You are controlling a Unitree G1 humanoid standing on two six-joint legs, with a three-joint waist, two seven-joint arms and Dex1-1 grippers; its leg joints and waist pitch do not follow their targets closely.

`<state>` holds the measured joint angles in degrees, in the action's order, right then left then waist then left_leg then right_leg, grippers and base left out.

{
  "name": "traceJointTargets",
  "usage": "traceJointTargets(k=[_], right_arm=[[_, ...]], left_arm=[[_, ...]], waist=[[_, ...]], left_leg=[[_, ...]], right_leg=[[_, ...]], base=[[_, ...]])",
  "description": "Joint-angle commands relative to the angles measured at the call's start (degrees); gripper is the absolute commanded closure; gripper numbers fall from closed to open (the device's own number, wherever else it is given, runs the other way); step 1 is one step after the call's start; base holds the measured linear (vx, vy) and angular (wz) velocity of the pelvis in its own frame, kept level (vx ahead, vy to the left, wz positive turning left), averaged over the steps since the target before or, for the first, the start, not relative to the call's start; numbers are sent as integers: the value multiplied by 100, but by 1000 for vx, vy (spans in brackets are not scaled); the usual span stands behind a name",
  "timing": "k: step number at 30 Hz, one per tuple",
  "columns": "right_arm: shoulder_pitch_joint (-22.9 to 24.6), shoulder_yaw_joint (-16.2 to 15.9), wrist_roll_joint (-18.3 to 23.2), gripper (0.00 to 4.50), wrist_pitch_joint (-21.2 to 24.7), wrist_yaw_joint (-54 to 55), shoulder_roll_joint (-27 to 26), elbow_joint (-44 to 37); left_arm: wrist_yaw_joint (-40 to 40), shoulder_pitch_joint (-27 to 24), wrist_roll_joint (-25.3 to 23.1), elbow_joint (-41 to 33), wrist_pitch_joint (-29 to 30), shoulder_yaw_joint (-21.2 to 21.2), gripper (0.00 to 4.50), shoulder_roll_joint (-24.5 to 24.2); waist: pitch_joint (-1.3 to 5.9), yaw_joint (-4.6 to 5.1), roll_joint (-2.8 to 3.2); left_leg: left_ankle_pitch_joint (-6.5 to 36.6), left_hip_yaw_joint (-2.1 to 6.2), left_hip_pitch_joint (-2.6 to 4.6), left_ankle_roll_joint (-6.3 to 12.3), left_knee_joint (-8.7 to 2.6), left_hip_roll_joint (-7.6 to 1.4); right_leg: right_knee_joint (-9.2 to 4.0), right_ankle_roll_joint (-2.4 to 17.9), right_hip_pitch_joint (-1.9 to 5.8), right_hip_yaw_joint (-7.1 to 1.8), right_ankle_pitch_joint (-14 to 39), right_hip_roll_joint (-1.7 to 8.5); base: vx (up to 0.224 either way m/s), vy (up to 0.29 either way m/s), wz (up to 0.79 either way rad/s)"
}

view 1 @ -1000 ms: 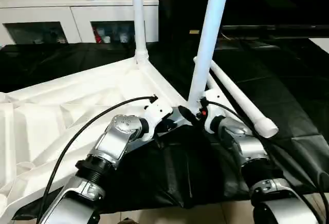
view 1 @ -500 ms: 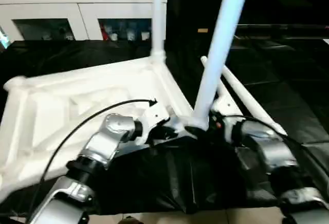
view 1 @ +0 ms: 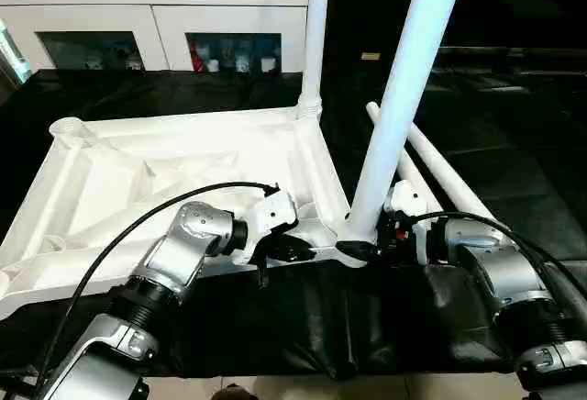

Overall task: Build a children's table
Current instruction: Rotate leg to tighten

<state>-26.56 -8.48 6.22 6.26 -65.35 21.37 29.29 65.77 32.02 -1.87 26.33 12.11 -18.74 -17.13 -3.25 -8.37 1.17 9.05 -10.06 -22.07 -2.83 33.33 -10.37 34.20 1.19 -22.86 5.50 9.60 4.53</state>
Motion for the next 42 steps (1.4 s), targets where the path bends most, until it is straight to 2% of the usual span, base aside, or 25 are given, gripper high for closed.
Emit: traceJointTargets(k=[1,4,5,7,8,9,12,15,16,17,19,21,23,24,29,31,32,34,38,39,42], right_arm=[[12,-265,20,178,104,133,-389,-66],[-185,-67,-223,178,7,1146,-695,387],[-308,30,-329,178,50,1671,-841,644],[-388,98,-379,178,85,2005,-931,797],[-576,318,-360,178,73,2704,-1184,1137],[-646,413,-314,178,114,2933,-1285,1247],[-777,560,-235,178,172,3299,-1486,1420],[-857,555,-328,178,-100,3425,-1625,1541],[-882,584,-288,178,-130,3361,-1655,1590],[-888,592,-272,143,-123,3338,-1660,1597],[-919,657,-135,108,-38,3165,-1664,1626],[-879,578,-178,99,-105,3008,-1570,1547],[-837,478,-279,65,-213,2955,-1491,1483],[-704,353,-280,65,-244,2628,-1359,1260],[-398,116,-217,65,-286,1848,-1072,791],[-270,29,-161,65,-279,1493,-945,578],[-173,-50,-102,65,-226,1179,-823,392],[-72,-143,-48,65,-182,836,-667,189],[102,-310,118,65,51,214,-395,-206],[126,-333,120,90,55,150,-364,-253],[151,-365,124,97,89,50,-328,-310]], left_arm=[[-580,192,37,5,-86,123,450,258],[-912,215,-12,6,38,196,450,424],[-1204,255,-62,39,151,257,450,549],[-1326,268,-81,39,204,274,450,614],[-1751,295,-154,32,340,342,450,799],[-1879,299,-157,11,414,371,450,876],[-2116,287,-138,-79,574,421,450,1049],[-2250,240,-116,-203,654,406,450,1175],[-2242,232,-125,-218,654,399,450,1188],[-2238,231,-129,-219,649,398,450,1190],[-2214,232,-131,-229,640,379,450,1184],[-2143,236,-127,-227,605,358,450,1127],[-2085,241,-117,-221,590,350,450,1084],[-1921,242,-96,-215,515,321,450,987],[-1495,239,-37,-177,319,242,450,760],[-1278,244,-10,-145,237,214,450,654],[-1065,251,18,-116,171,188,450,551],[-850,261,48,-83,124,174,450,445],[-481,278,67,-13,-11,118,450,262],[-450,279,69,-9,-27,111,450,244],[-399,272,92,-15,-11,112,450,220]], waist=[[422,19,-43],[410,62,-43],[404,105,-40],[395,170,-38],[392,201,-23],[395,229,-32],[416,238,-31],[434,231,-35],[436,224,-43],[438,222,-38],[446,221,-30],[436,225,-26],[436,218,-24],[433,211,-18],[422,164,-21],[428,175,-1],[415,155,14],[419,141,3],[411,115,9],[417,93,9],[418,62,7]], left_leg=[[1305,99,113,337,-355,-332],[1397,112,116,222,-371,-319],[1451,129,101,147,-388,-317],[1627,126,147,70,-393,-310],[1682,128,145,43,-388,-311],[1674,130,124,51,-390,-296],[1520,116,124,107,-377,-300],[1286,107,93,211,-357,-296],[1249,104,94,234,-355,-295],[1204,102,90,275,-349,-295],[1152,105,94,318,-347,-300],[1195,97,95,338,-348,-301],[1223,97,99,325,-346,-301],[1233,96,101,323,-348,-298],[1296,101,99,365,-356,-303],[1322,102,105,350,-356,-311],[1411,104,119,347,-359,-312],[1447,102,110,351,-362,-313],[1557,105,133,323,-369,-329],[1553,101,135,323,-364,-332],[1522,108,128,291,-367,-336]], right_leg=[[-419,1112,274,-315,1523,482],[-437,1079,262,-308,1723,492],[-440,1045,283,-300,1854,499],[-479,1007,250,-301,2032,486],[-482,1013,250,-311,2064,501],[-491,981,268,-305,2075,492],[-457,1043,269,-315,1727,482],[-413,1116,294,-317,1355,492],[-414,1114,293,-314,1321,487],[-404,1135,294,-314,1248,482],[-387,1167,303,-310,1145,474],[-391,1198,299,-309,1115,469],[-397,1186,302,-310,1162,472],[-404,1175,301,-311,1182,470],[-421,1092,311,-311,1282,468],[-412,1138,299,-310,1260,465],[-439,1112,293,-309,1373,462],[-437,1093,306,-310,1417,460],[-446,1117,285,-309,1512,457],[-439,1106,285,-314,1529,465],[-438,1114,277,-313,1543,475]], base=[[0,0,0],[0,0,0],[0,0,0],[0,0,0],[0,0,0],[0,0,0],[0,0,0],[0,0,0],[0,0,0],[0,0,0],[0,0,0],[0,0,0],[0,0,0],[0,0,0],[0,0,0],[0,0,0],[0,0,0],[0,0,0],[0,0,0],[0,0,0],[0,0,0]])
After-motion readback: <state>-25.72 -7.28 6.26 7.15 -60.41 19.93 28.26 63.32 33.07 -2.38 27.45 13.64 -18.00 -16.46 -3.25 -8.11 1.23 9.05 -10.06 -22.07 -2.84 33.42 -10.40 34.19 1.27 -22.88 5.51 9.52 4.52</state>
